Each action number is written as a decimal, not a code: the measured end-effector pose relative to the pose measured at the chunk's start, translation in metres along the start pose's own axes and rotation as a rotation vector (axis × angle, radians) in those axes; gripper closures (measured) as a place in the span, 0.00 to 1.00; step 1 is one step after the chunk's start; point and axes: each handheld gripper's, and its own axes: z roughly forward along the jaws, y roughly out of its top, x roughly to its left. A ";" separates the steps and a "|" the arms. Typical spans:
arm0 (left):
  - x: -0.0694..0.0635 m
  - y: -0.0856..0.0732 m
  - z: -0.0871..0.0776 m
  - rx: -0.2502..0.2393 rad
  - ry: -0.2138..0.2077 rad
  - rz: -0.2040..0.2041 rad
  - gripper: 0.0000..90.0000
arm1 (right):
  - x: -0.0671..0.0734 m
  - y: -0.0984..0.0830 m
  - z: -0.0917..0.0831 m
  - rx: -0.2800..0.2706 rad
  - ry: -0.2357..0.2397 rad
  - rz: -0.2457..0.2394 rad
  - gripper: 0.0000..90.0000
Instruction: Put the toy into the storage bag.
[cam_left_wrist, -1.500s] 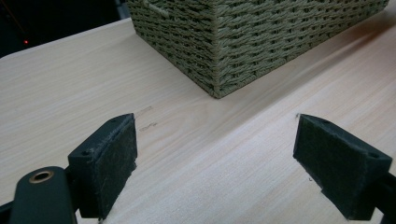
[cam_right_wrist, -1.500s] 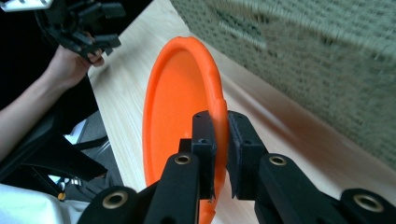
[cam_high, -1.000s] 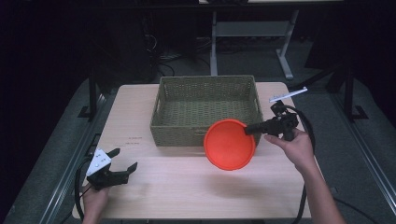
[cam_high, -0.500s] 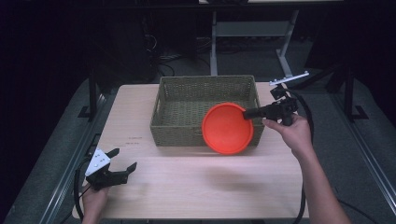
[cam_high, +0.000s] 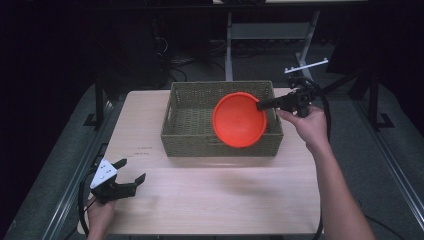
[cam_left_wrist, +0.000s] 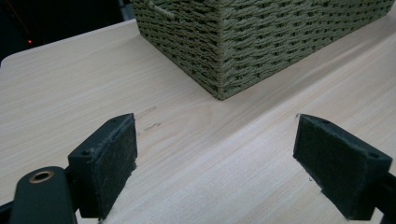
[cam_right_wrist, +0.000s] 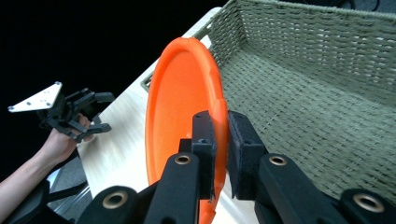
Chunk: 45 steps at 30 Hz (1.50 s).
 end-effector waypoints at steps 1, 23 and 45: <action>0.000 0.000 0.000 0.000 0.000 0.000 0.14 | 0.000 0.000 0.000 0.000 0.000 0.000 0.91; 0.002 0.000 0.002 0.005 0.008 -0.006 0.14 | -0.011 0.047 0.018 -0.025 -0.033 0.021 0.91; 0.004 -0.001 0.001 -0.007 0.005 -0.006 0.14 | -0.051 0.057 0.051 -0.017 -0.110 0.130 0.91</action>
